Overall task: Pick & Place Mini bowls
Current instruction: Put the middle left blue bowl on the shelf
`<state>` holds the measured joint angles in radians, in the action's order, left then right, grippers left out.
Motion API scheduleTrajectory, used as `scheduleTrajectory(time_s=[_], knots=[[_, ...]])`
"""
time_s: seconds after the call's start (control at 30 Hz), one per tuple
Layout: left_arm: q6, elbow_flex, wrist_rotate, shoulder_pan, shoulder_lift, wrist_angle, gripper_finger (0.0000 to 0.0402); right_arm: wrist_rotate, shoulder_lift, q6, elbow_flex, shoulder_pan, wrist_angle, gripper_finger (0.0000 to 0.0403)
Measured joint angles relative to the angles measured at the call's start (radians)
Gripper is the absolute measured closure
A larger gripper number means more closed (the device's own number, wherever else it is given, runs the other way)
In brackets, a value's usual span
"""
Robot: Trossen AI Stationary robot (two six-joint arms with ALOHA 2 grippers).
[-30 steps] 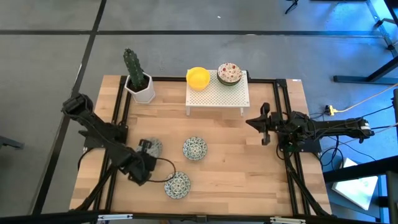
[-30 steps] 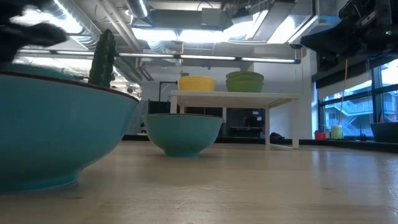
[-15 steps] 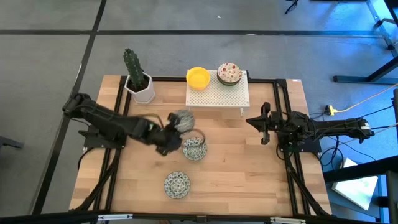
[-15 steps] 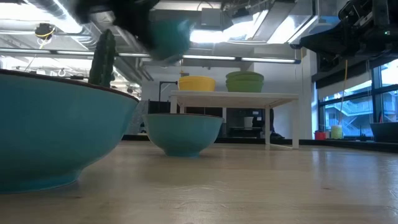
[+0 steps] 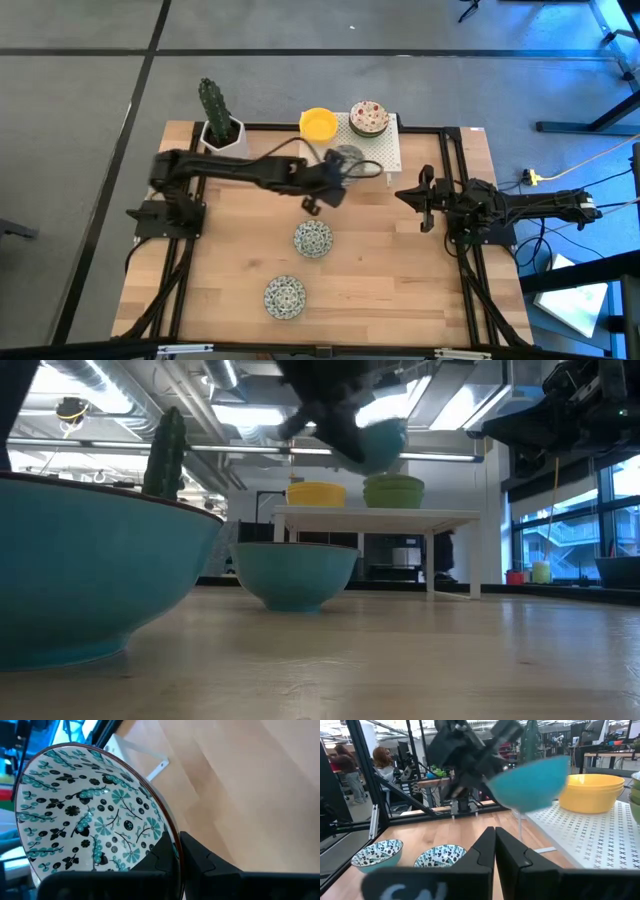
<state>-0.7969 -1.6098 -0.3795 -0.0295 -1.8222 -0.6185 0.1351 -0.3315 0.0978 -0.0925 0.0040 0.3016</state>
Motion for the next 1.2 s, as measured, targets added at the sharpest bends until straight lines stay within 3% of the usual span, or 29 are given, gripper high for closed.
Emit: scheduleTrajectory(time_s=[0.23, 0.43, 0.6, 1.2], knots=[[-0.083, -0.191, -0.06, -0.033, -0.157, -0.091, 0.0393, -0.004, 0.0, 0.001, 0.0, 0.0, 0.0, 0.0389], [-0.065, -0.294, -0.039, -0.08, -0.21, -0.241, 0.0393, -0.004, 0.0, -0.024, 0.0, 0.0, 0.0, 0.0389], [-0.065, -0.299, 0.013, -0.094, -0.213, -0.252, 0.0393, -0.004, 0.0, -0.027, 0.0, 0.0, 0.0, 0.0389], [-0.06, -0.3, 0.016, -0.122, -0.236, -0.281, 0.0392, -0.004, 0.0, -0.026, 0.0, 0.0, 0.006, 0.0389]])
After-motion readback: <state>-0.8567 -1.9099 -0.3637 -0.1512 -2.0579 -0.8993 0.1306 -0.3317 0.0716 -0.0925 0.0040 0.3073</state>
